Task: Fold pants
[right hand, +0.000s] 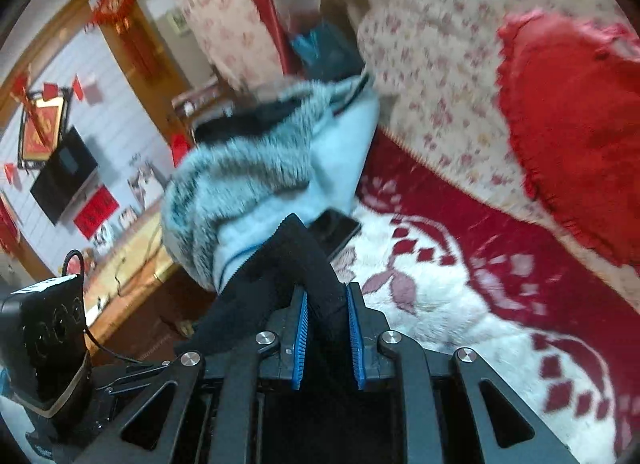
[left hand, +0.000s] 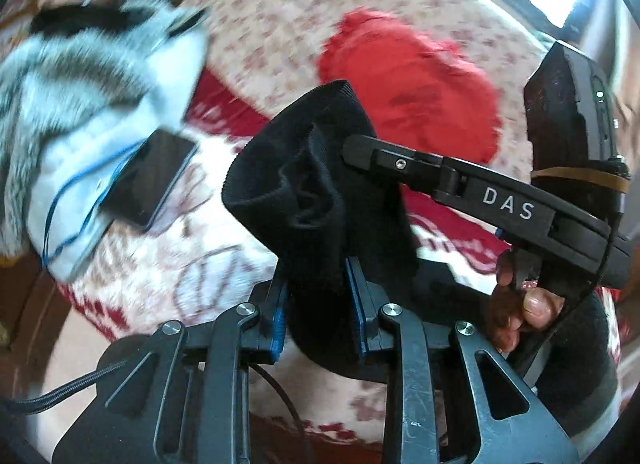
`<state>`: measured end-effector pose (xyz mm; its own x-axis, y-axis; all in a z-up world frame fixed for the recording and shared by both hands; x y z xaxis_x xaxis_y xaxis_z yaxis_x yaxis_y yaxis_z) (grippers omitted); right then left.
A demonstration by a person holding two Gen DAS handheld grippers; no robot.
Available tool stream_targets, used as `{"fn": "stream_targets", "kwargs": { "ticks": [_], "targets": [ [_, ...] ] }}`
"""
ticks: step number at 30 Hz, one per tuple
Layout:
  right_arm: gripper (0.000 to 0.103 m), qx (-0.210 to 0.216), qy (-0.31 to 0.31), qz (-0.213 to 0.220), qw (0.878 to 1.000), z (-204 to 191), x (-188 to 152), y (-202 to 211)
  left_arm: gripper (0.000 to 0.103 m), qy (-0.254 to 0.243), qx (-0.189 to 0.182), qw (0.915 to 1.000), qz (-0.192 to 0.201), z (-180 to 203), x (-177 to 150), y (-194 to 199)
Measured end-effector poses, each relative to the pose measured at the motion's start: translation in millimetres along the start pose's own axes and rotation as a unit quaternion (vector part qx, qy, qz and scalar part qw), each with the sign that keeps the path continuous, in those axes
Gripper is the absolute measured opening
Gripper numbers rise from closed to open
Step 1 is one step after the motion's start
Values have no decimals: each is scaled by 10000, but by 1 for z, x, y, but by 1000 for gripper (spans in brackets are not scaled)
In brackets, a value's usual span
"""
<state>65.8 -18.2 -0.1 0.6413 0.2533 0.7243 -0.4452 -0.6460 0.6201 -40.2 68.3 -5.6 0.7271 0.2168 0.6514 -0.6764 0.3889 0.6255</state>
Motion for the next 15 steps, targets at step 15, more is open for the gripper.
{"fn": "stream_targets", "kwargs": {
  "ticks": [15],
  "targets": [
    [17,-1661,-1829,266,9686,164,-120,147,25,-1937,-1288,9531,-1936,165,-110,-99]
  ]
}}
Point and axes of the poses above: each gripper's, at about its wrist camera, not at the fingertips, and y roughly against the way its jaws point, z to its right, x to its top, the point moved 4 cm from there along -y, roughly the way its jaws point, and after that the axes turned 12 degrees about -x, right-handed, at the moved point
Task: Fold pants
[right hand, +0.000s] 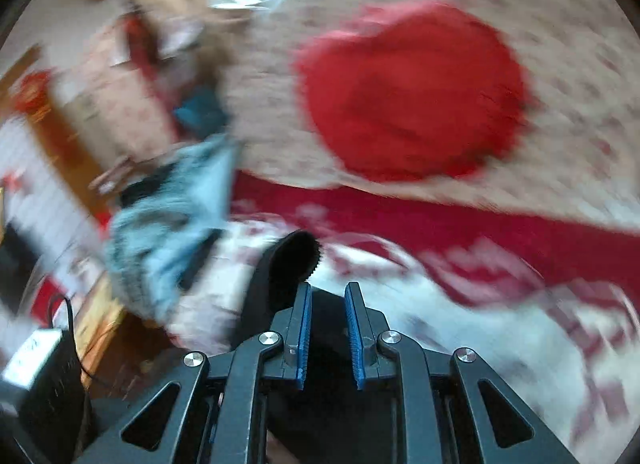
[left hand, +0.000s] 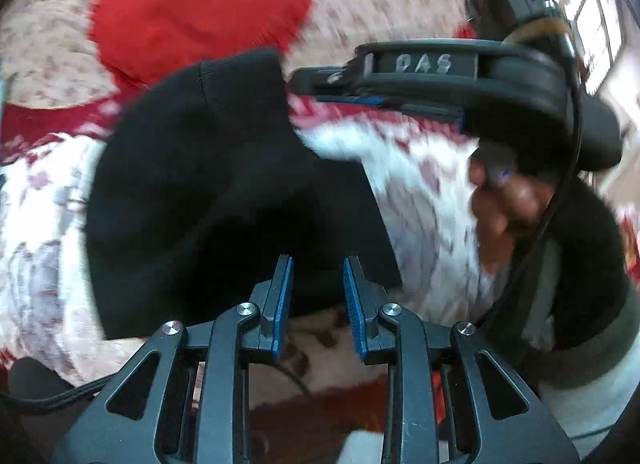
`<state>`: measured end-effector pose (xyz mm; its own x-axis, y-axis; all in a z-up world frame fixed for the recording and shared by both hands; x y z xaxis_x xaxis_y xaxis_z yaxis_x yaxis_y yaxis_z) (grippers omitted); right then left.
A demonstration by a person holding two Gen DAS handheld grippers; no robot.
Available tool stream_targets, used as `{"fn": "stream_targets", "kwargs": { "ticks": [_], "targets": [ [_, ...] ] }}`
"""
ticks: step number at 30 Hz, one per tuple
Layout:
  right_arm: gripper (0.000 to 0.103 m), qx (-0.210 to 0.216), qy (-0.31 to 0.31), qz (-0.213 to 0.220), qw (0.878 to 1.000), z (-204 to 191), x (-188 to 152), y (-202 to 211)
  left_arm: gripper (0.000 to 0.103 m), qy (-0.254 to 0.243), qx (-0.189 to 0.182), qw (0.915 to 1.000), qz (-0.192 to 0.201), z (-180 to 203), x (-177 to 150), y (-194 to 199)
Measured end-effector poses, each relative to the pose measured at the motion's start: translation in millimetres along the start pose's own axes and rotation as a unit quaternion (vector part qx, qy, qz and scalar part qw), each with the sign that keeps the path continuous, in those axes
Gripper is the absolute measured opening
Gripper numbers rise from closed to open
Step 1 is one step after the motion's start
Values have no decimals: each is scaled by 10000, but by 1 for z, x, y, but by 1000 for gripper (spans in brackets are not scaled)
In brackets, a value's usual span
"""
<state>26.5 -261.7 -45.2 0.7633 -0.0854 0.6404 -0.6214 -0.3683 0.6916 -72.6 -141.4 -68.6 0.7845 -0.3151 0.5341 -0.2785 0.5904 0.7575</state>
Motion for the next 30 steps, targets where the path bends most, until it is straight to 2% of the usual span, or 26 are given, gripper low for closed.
{"fn": "stream_targets", "kwargs": {
  "ticks": [1,3,5,6,7,9,12,16,18,20,21,25,27,30],
  "targets": [
    [17,-204,-228,-85,9995,19,-8,1,25,-105,46,9999,-105,3,-2,-3],
    [18,-376,-658,-167,9970,48,-21,6,25,-179,15,9998,8,6,1,9],
    [23,-372,-900,-118,9952,65,-29,18,25,-279,29,9995,169,8,7,26],
    [30,-304,-952,-65,9950,68,-32,24,25,-329,70,9991,276,10,9,37],
    [41,-223,-966,-40,9951,67,-34,26,25,-350,140,9985,406,8,11,49],
    [48,49,-958,-84,9954,58,-37,25,25,-275,279,9978,539,-4,15,61],
    [48,404,-852,-260,9952,36,-38,10,25,-26,595,9959,685,-34,18,71],
    [49,560,-731,-633,9937,8,-44,-21,25,470,955,9914,759,-79,10,78],
    [49,555,-706,-746,9932,-1,-48,-34,25,660,1156,9886,710,-97,5,75],
    [49,410,-683,-718,9942,-6,-47,-43,25,839,1136,9881,611,-109,-2,67],
    [49,408,-699,-653,9946,-7,-44,-45,25,950,1093,9881,528,-115,-5,60],
    [19,570,-622,-612,9946,-19,-42,-47,25,1109,1060,9874,397,-118,-9,49],
    [15,507,-481,-433,9966,-25,-40,-36,25,1097,958,9882,474,-114,-6,55],
    [13,682,-335,-77,9971,-31,-34,3,25,1002,916,9881,717,-104,2,75]
  ]
}}
Point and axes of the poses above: each gripper's, at about its wrist camera, not at the fingertips, and y roughly against the way its jaws point, z to its right, x to its top, the point moved 4 cm from there along -y, roughly the way its jaws point, and after that the axes turned 12 degrees about -x, right-handed, at the moved point
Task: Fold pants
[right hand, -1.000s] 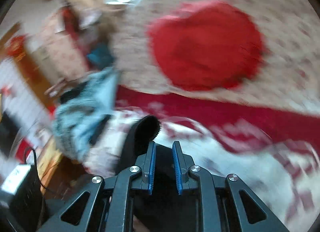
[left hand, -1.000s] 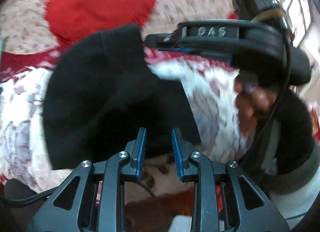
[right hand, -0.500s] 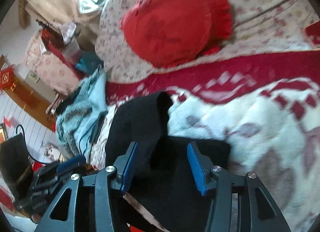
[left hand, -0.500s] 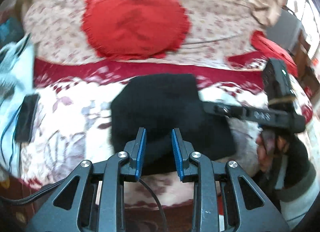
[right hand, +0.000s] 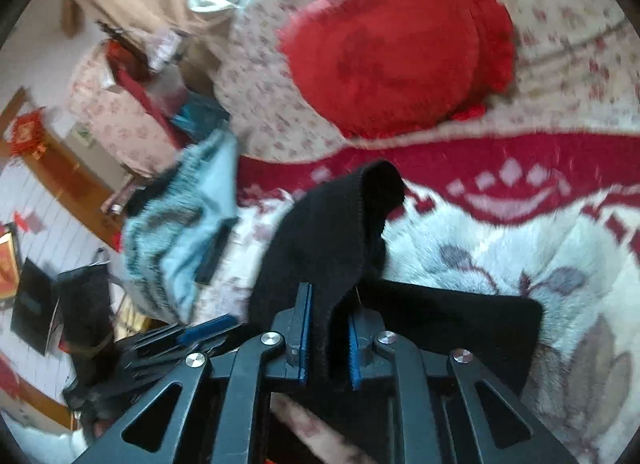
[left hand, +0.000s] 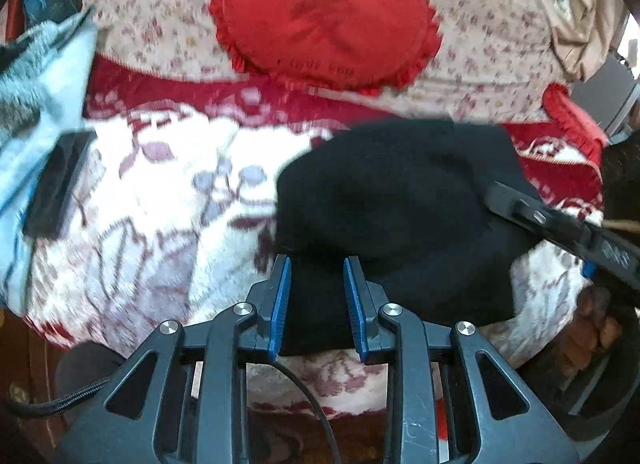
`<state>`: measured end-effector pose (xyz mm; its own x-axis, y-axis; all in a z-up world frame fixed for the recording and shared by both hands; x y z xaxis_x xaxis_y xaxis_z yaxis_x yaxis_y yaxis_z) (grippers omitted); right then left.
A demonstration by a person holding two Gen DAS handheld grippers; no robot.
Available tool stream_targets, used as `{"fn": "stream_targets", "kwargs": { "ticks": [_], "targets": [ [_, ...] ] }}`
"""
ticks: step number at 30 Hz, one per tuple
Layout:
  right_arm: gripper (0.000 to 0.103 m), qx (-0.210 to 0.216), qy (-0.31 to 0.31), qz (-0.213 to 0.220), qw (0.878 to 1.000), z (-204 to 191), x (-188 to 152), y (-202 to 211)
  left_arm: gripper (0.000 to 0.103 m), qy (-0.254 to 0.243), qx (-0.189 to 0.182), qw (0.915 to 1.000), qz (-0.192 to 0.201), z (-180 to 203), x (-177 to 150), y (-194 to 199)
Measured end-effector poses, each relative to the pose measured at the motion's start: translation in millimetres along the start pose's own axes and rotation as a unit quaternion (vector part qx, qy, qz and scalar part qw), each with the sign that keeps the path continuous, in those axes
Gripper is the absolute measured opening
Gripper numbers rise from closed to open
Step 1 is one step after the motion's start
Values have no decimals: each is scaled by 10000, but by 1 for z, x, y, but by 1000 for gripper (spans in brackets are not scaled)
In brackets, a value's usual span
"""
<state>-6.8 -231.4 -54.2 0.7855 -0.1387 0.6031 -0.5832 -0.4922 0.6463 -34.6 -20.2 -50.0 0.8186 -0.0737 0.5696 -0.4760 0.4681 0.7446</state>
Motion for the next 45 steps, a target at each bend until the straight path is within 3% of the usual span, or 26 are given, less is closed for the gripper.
{"fn": "stream_targets", "kwargs": {
  "ticks": [2,4,7,10,11,13,17,20,22,23,25,30,34,37,41,45],
  "targets": [
    [13,-132,220,207,9995,-3,-1,27,25,-134,-62,9997,199,8,6,13],
    [13,-290,230,225,9991,5,-7,44,33,-182,-134,9995,217,13,7,13],
    [13,-791,102,-80,9968,32,-28,43,33,-244,-156,9996,-68,21,-1,-8],
    [14,-1196,-1,-656,9907,60,-54,17,33,-259,-103,9987,-419,24,-13,-32],
    [15,-1185,-70,-677,9906,64,-57,15,33,-300,-7,9986,-427,24,-14,-33],
    [20,-1085,-280,-613,9918,67,-53,24,33,-391,40,9984,-405,25,-13,-30],
    [22,-1533,201,-437,9870,61,-36,45,33,-293,95,9993,-207,17,-1,-20],
    [24,-1307,265,-183,9909,48,-16,51,33,-85,-3,9998,-172,12,0,-20],
    [39,-1168,393,-32,9924,33,1,44,33,-66,-73,9997,-244,15,-6,-24],
    [40,-1084,440,-23,9931,25,8,37,33,-87,-76,9995,-287,16,-10,-26],
    [40,-764,575,-169,9953,6,25,15,34,-141,-71,9993,-342,19,-20,-31],
    [40,-804,1206,-525,9881,-30,51,-47,40,-296,37,9990,-320,21,-33,-35],
    [40,-1137,1350,-920,9800,-31,30,-77,44,-107,-146,9992,-362,13,-38,-36],
    [40,-1295,1399,-749,9788,-16,12,-78,47,78,-315,9986,-411,7,-41,-40],
    [40,-1345,1304,-800,9790,-16,26,-74,47,102,-340,9986,-402,7,-41,-39],
    [40,-678,1459,-836,9834,-45,44,-73,47,88,-326,9988,-368,8,-42,-39]
  ]
}}
Point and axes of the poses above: each gripper's, at about its wrist camera, not at the fingertips, and y roughly against the way its jaws point, z to its right, x to its top, the point moved 4 cm from there along -y, roughly the way its jaws point, and after that the axes turned 12 degrees about -x, right-handed, at the moved point
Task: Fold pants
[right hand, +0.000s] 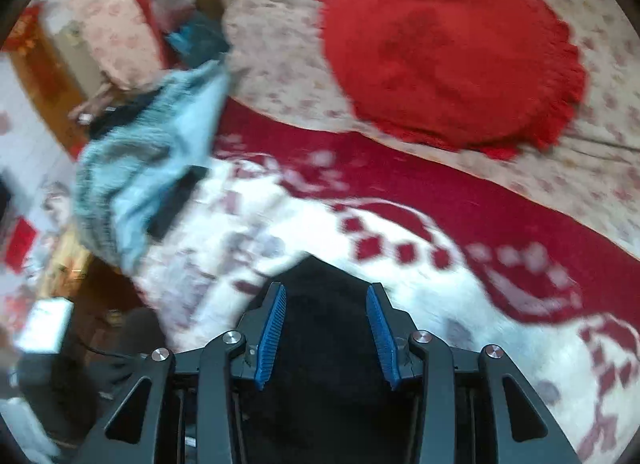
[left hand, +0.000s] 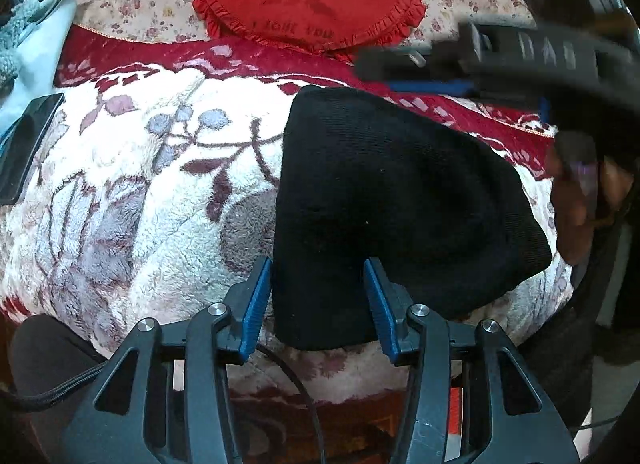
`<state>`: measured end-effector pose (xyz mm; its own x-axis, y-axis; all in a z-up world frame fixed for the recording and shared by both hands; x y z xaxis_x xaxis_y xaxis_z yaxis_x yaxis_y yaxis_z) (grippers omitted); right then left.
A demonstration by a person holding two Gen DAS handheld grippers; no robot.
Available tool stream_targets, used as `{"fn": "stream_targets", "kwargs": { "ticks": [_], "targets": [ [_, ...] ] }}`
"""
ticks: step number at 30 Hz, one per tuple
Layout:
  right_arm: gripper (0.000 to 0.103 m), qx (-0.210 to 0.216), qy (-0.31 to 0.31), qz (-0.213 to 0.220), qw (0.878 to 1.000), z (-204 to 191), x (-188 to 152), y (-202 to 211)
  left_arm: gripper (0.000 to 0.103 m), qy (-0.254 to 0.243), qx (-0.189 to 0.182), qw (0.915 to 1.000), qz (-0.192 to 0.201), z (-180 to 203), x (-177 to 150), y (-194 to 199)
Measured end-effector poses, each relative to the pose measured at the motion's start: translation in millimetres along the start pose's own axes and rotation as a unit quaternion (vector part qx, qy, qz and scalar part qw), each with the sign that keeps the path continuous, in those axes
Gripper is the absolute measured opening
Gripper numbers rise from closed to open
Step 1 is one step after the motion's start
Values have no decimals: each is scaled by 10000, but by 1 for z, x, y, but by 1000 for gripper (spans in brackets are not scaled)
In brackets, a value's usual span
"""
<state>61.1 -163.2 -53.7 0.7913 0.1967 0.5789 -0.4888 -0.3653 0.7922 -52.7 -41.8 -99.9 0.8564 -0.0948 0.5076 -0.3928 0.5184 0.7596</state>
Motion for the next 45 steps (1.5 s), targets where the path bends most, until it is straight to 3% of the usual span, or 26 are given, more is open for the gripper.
{"fn": "stream_targets", "kwargs": {
  "ticks": [2,6,8,10,12,14,15,17,22,26,31,38,45],
  "targets": [
    [40,136,130,-127,9997,-11,5,-8,47,-23,7,10000,-5,1,0,0],
    [38,-23,509,-651,9966,-22,2,-44,47,12,-28,10000,-22,-1,-1,-1],
    [30,-37,724,-540,9959,-30,3,-40,47,46,-91,9999,-31,-3,0,-1],
    [12,-99,1024,-330,9941,-40,7,-32,47,78,-121,9999,-15,-4,3,-2],
    [8,-247,1195,-108,9925,-43,11,-34,47,72,-110,9999,0,-4,6,-4],
    [7,-748,1393,-110,9874,-40,14,-52,47,62,-60,10000,11,-4,10,-6],
    [7,-797,1294,-198,9882,-36,14,-64,47,69,-48,10000,13,-5,12,-7],
    [7,-494,806,-278,9951,-25,16,-77,47,92,-82,9999,-15,-6,14,-8],
    [7,-403,-69,98,9991,8,24,-40,48,22,-54,10000,-46,-6,17,-7],
    [10,-444,-243,248,9984,24,10,0,48,-112,150,9996,189,-5,30,7],
    [12,-514,-431,352,9971,41,-34,42,48,-180,241,9990,321,-3,46,11],
    [17,-709,-668,260,9949,54,-79,48,48,-348,355,9979,410,13,67,0],
    [17,-875,-840,182,9924,72,-82,29,49,-388,629,9970,207,15,75,-25]
  ]
}}
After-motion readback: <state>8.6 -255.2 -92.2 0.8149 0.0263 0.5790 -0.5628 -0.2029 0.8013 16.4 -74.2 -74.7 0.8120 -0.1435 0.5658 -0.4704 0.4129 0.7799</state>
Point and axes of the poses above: each gripper's, at about its wrist camera, not at the fingertips, and y roughly against the way its jaws point, z to its right, x to its top, the point moved 4 cm from there along -y, roughly the way its jaws point, and after that the axes turned 12 degrees about -x, right-handed, at the moved point
